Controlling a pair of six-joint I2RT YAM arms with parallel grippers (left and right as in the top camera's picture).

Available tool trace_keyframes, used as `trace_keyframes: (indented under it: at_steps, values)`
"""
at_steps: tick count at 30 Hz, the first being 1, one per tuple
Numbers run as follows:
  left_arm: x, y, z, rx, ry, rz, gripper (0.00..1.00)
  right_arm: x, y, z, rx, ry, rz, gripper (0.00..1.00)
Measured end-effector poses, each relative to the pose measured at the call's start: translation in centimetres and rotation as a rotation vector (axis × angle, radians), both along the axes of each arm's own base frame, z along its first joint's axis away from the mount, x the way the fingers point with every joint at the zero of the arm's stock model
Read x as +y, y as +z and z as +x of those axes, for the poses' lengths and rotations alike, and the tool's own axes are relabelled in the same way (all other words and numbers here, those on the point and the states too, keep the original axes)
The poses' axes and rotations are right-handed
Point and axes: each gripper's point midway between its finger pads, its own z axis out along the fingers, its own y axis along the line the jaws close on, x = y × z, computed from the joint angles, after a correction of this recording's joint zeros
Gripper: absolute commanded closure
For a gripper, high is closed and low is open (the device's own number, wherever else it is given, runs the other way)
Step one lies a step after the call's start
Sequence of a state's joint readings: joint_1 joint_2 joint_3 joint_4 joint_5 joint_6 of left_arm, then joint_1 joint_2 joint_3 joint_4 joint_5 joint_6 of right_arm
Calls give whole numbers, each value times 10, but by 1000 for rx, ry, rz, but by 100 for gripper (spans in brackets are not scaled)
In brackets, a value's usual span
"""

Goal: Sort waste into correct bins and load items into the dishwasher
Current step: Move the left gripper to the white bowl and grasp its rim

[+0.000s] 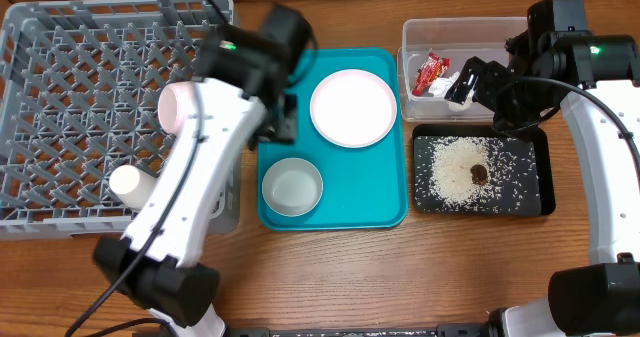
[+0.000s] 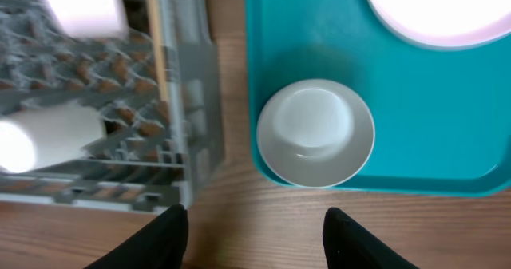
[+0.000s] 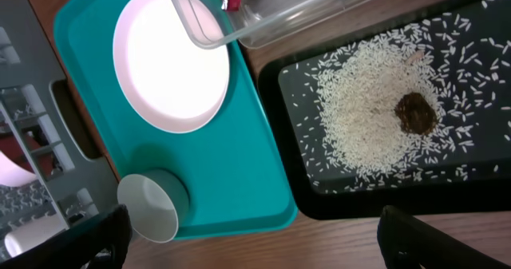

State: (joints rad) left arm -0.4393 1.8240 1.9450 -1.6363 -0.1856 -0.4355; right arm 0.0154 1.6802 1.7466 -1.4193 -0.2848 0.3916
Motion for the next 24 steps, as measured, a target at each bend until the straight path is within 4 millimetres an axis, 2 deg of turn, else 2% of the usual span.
trace_keyframes:
  at_steps: [2,4,9,13,15,20,21,24]
  values:
    - [-1,-30,-5,62,11,21,33,0,0,-1,6,0,0,0]
    - [3,-62,-10,116,44,37,33,0,0,-1,7,0,0,0]
    - [15,-118,-20,186,116,6,39,0,0,-2,7,0,0,0]
    - [21,-153,-17,173,151,-33,43,0,0,-1,5,0,0,0]
    - [22,-166,-14,150,160,-47,50,0,0,-1,5,0,0,0]
    - [17,-190,-15,127,159,-90,92,0,0,-1,5,0,0,0]
    - [17,-193,-17,134,159,-91,96,0,0,-1,5,0,0,0]
    - [13,-192,-19,141,156,-117,96,0,0,-1,5,0,0,0]
